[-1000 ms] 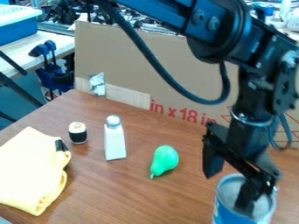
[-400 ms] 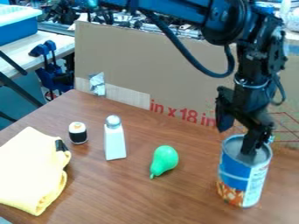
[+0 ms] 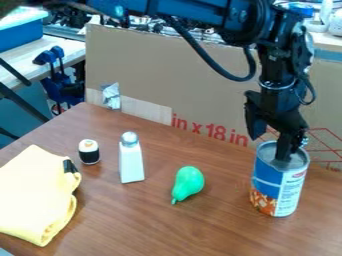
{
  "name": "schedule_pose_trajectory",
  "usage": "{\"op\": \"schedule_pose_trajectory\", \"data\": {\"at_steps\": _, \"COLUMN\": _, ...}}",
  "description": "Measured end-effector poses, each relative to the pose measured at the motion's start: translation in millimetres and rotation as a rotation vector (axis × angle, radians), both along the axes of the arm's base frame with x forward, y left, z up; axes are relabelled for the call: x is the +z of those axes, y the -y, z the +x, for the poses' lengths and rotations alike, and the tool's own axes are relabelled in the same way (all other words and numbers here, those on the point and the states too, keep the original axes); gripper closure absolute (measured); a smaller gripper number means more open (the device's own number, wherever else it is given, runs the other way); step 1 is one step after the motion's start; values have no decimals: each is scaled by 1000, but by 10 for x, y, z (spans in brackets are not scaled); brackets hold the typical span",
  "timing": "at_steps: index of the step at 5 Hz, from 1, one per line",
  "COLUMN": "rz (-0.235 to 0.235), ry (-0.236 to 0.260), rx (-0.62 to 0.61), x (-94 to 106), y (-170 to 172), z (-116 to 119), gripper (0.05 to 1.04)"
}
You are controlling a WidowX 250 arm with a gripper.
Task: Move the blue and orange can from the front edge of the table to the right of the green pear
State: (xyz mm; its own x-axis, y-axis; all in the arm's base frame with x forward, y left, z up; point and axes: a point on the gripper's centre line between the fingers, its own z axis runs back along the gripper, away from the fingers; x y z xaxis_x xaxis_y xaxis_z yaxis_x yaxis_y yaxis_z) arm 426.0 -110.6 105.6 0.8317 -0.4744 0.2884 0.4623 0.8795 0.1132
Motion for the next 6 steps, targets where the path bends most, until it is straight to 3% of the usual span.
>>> {"op": "schedule_pose_trajectory", "data": {"at_steps": 1, "rz": -59, "ry": 76, "rx": 27, "x": 16, "y": -56, "z": -209, "gripper": 77}}
{"op": "schedule_pose_trajectory", "data": {"at_steps": 2, "rz": -109, "ry": 99, "rx": 48, "x": 64, "y": -68, "z": -483, "gripper": 78}}
{"op": "schedule_pose_trajectory", "data": {"at_steps": 3, "rz": -141, "ry": 145, "rx": 84, "x": 361, "y": -67, "z": -719, "gripper": 78}}
{"op": "schedule_pose_trajectory", "data": {"at_steps": 4, "rz": -170, "ry": 175, "rx": 80, "x": 427, "y": 10, "z": -977, "gripper": 78}}
{"op": "schedule_pose_trajectory", "data": {"at_steps": 5, "rz": -206, "ry": 127, "rx": 65, "x": 472, "y": 152, "z": -1187, "gripper": 78}}
{"op": "schedule_pose_trajectory", "data": {"at_steps": 6, "rz": -203, "ry": -100, "rx": 88, "x": 406, "y": 322, "z": -1573, "gripper": 78}}
